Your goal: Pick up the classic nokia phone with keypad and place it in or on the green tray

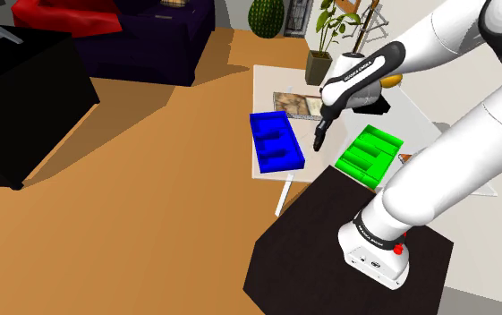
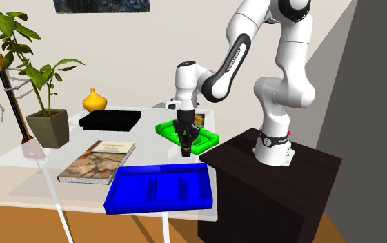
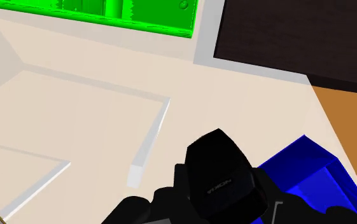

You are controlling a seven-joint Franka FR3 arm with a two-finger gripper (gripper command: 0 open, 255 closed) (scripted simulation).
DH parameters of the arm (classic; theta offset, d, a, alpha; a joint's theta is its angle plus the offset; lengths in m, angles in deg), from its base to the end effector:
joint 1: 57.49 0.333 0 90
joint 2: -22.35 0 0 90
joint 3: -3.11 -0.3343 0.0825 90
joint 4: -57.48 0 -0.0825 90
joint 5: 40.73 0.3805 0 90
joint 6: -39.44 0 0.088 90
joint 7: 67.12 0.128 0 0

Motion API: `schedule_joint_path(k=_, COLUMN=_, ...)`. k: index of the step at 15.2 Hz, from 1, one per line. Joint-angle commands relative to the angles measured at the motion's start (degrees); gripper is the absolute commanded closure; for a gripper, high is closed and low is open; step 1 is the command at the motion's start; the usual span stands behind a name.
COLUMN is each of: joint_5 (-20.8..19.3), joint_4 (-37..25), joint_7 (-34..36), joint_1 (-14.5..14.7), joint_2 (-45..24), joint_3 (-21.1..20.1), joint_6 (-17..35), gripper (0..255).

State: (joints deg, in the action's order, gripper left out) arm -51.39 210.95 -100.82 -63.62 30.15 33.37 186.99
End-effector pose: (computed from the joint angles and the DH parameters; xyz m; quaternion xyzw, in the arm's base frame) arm 0.3341 -0.2380 0.2753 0.9982 0.0563 -0.0013 0.0190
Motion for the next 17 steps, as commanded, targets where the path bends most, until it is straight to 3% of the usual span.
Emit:
schedule_joint_path(k=1, joint_5=-1.1, joint_4=-0.2, joint_7=0.6, joint_1=-0.4, joint_2=1.9, joint_3=-0.2, joint_6=-2.1, gripper=255)
schedule_joint_path(k=12, joint_5=-3.7, joint_4=-2.8, joint_7=2.6, joint_1=-1.7, joint_2=9.8, joint_3=-2.2, joint_6=-12.2, gripper=255)
schedule_joint_path(k=17, joint_5=-6.3, joint_4=-3.1, joint_7=-4.6, joint_1=-5.8, joint_2=11.6, joint_3=2.8, joint_6=-13.4, gripper=255)
